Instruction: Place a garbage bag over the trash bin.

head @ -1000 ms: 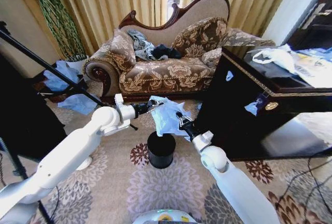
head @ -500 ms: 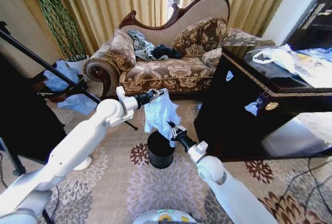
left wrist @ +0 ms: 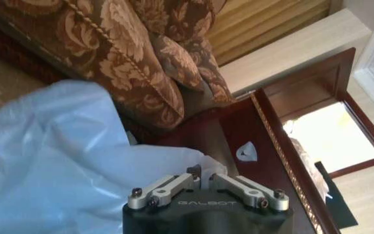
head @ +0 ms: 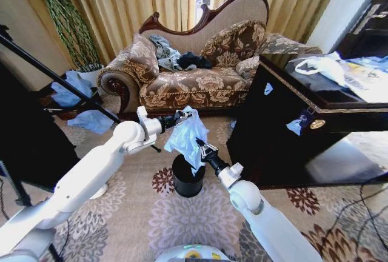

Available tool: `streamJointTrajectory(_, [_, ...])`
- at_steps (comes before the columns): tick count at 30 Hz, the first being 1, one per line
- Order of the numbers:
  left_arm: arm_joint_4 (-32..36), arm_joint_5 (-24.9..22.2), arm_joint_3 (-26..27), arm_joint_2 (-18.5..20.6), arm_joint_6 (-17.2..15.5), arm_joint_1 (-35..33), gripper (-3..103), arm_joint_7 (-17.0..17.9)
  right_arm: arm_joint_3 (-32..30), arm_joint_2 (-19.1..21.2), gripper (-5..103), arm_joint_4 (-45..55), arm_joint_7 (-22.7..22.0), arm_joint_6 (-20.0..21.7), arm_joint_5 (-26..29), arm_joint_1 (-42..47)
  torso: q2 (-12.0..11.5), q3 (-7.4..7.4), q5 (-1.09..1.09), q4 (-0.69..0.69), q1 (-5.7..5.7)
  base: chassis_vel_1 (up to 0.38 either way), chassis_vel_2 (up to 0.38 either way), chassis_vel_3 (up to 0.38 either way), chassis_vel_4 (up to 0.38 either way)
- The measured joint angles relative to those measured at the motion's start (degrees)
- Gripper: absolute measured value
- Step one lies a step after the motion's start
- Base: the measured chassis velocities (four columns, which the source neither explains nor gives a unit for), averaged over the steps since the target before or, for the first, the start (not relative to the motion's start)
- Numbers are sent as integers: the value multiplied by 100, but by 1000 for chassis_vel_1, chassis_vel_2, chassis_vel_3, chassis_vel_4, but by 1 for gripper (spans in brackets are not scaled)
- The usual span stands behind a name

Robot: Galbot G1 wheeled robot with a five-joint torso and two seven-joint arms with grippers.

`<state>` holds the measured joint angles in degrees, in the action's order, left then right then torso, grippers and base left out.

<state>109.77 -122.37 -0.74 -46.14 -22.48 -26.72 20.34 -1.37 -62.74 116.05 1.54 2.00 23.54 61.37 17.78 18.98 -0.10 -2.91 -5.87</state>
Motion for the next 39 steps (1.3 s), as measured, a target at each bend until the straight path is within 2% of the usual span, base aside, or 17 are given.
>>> streamJointTrajectory(5, [-162,-1,-11,-42,-9,171,0,-12,-204,67,35,186,69,0,70,251,0,0,0,-1,0,0,0,0,0])
streamJointTrajectory(6, [-162,-1,-11,-42,-9,171,0,-12,-204,67,35,186,69,0,70,251,0,0,0,-1,0,0,0,0,0])
streamJointTrajectory(8, [-191,-2,-37,-65,-14,223,0,-13,-283,73,45,188,50,-7,101,291,0,0,1,-1,0,0,0,0,0])
streamJointTrajectory(9, [-191,-2,-37,-65,-14,223,0,-13,-283,73,45,188,50,-7,101,291,0,0,1,-1,0,0,0,0,0])
streamJointTrajectory(11, [-193,-2,-90,-67,-25,251,0,-15,-319,132,56,201,36,-5,230,281,0,0,1,-1,0,0,0,0,0])
streamJointTrajectory(13, [-193,-3,-102,-63,-28,252,0,-15,-323,147,56,211,36,0,264,274,0,0,1,-1,0,0,0,0,0])
streamJointTrajectory(16, [-136,-2,-154,-49,-61,243,0,-27,-283,247,73,284,-92,186,677,171,0,0,0,-1,0,0,0,0,0])
streamJointTrajectory(17, [-136,-2,-154,-49,-61,243,0,-27,-283,247,73,284,-92,186,677,171,0,0,0,-1,0,0,0,0,0])
streamJointTrajectory(19, [-88,0,-164,-17,-89,230,0,-46,-254,264,83,199,-112,217,748,35,0,0,0,-1,0,0,0,0,0])
streamJointTrajectory(20, [-88,0,-164,-17,-89,230,0,-46,-254,264,83,199,-112,217,748,35,0,0,0,-1,0,0,0,0,0])
streamJointTrajectory(23, [-43,-1,-156,47,-101,210,0,-70,-192,226,97,-3,-122,230,770,-159,0,0,0,-1,0,0,0,0,0])
streamJointTrajectory(27, [23,-4,-123,128,-118,152,0,-101,-141,190,88,-212,-126,247,784,-350,0,0,0,0,0,0,0,0,0])
streamJointTrajectory(30, [150,-4,-59,269,-176,15,0,-196,-43,228,73,-405,-124,312,940,-599,0,0,1,0,0,0,0,0,0])
streamJointTrajectory(31, [150,-4,-59,269,-176,15,0,-196,-43,228,73,-405,-124,312,940,-599,0,0,1,0,0,0,0,0,0])
streamJointTrajectory(32, [195,-1,-33,325,-195,-49,0,-244,4,279,67,-451,-121,323,981,-679,0,0,0,0,0,0,0,0,0])
streamJointTrajectory(35, [266,19,-5,431,-237,-163,0,-349,77,416,63,-463,-110,364,1098,-786,0,0,0,0,0,0,0,0,0])
streamJointTrajectory(39, [369,213,12,611,-310,-372,0,-674,145,734,61,-335,-43,562,1477,-923,0,0,0,0,0,0,0,0,0])
